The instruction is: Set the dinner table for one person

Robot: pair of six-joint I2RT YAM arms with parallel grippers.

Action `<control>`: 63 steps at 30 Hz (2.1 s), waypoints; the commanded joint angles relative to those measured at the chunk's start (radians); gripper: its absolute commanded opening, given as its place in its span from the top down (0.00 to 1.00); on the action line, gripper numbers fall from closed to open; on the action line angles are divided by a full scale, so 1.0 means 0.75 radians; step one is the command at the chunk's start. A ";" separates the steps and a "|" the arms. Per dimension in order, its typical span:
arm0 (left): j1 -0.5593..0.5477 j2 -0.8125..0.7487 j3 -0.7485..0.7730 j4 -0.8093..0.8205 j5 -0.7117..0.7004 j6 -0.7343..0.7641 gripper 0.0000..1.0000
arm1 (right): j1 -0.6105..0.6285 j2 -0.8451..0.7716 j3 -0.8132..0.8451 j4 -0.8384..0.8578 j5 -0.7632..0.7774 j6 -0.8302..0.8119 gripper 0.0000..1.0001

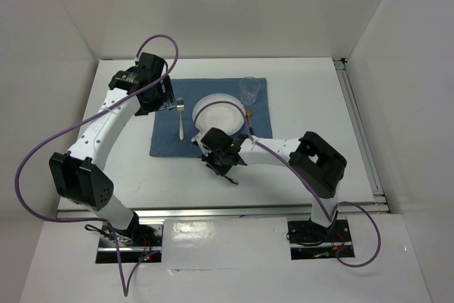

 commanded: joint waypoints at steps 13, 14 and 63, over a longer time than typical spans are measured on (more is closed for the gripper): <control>0.007 -0.029 0.027 0.012 -0.036 -0.024 0.10 | 0.061 -0.235 -0.050 -0.231 -0.019 -0.012 1.00; 0.007 -0.029 0.039 0.012 -0.036 -0.024 0.10 | 0.061 -0.247 -0.050 -0.231 -0.007 -0.012 1.00; 0.043 0.009 0.090 0.000 0.019 -0.012 0.10 | -0.783 -0.108 0.387 -0.286 0.250 0.479 0.08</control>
